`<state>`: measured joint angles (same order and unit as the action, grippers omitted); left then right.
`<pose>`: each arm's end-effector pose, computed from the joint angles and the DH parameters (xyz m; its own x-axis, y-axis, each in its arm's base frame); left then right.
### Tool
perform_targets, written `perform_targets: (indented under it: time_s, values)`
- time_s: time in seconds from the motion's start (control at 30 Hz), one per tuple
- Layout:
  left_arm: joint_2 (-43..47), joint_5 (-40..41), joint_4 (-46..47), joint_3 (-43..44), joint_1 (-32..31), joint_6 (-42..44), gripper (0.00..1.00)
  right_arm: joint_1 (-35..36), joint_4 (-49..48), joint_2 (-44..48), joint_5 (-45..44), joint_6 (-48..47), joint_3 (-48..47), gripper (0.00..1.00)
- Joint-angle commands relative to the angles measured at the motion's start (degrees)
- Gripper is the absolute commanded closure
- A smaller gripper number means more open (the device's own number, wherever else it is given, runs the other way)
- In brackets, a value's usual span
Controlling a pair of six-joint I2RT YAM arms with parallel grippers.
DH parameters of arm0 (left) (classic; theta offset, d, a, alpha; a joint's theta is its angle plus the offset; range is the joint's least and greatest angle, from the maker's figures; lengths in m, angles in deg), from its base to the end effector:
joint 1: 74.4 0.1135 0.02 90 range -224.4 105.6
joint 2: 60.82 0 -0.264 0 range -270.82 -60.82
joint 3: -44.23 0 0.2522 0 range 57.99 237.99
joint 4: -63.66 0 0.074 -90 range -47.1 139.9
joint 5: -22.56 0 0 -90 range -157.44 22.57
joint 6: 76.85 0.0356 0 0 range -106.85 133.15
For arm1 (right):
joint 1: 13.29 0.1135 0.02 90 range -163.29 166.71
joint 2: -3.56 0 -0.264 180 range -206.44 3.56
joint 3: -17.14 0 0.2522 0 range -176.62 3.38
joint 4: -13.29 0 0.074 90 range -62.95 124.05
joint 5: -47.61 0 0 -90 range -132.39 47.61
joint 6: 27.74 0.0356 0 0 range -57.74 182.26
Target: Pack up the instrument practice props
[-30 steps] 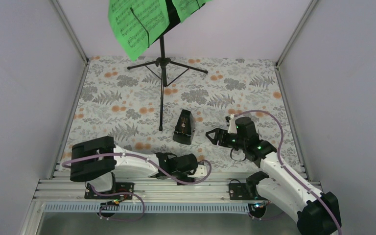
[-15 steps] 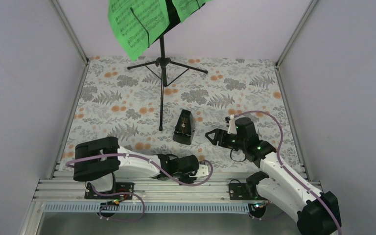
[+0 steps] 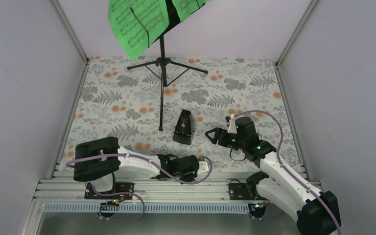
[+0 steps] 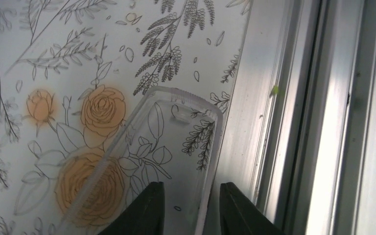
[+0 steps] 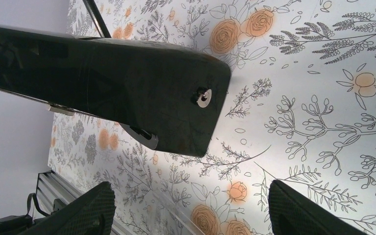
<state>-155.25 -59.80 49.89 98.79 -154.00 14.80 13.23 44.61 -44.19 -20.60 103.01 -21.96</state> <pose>0.0586 -0.2930 0.1270 -0.1177 0.7991 -0.5895 0.9644 0.2335 0.1241 0.1497 0.0895 0.2022 -0.8722 0.2421 -0.4249 -0.1317 0.7204 0.6809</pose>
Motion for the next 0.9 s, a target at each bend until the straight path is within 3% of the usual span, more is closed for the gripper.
perform_targets:
  time_s: [0.0,0.07,0.17,0.5,0.7,0.87]
  values:
    - [0.44,2.56,0.22,-0.65,-0.3,-2.11,0.64,-0.51,-0.96,0.09,-0.44,1.13,0.46,0.26]
    - [0.81,2.69,0.04,-1.07,-0.31,-2.32,0.58,-0.52,-1.04,0.09,-0.57,1.25,0.46,0.26]
    - [1.0,2.62,0.01,-1.8,-0.29,-2.36,0.58,-0.62,-1.12,0.28,-0.77,1.5,0.49,0.25]
    - [1.89,3.05,0.21,-2.63,-0.39,-3.76,0.91,-0.68,-1.04,1.0,-1.9,1.46,0.68,0.25]
    - [5.92,4.86,1.45,-2.94,-0.34,-6.09,0.98,-0.77,-0.22,3.33,-3.88,1.53,0.14,0.2]
    - [11.79,6.96,1.49,-3.15,0.59,-9.89,0.98,-0.77,0.09,8.02,-6.47,3.23,-0.06,0.08]
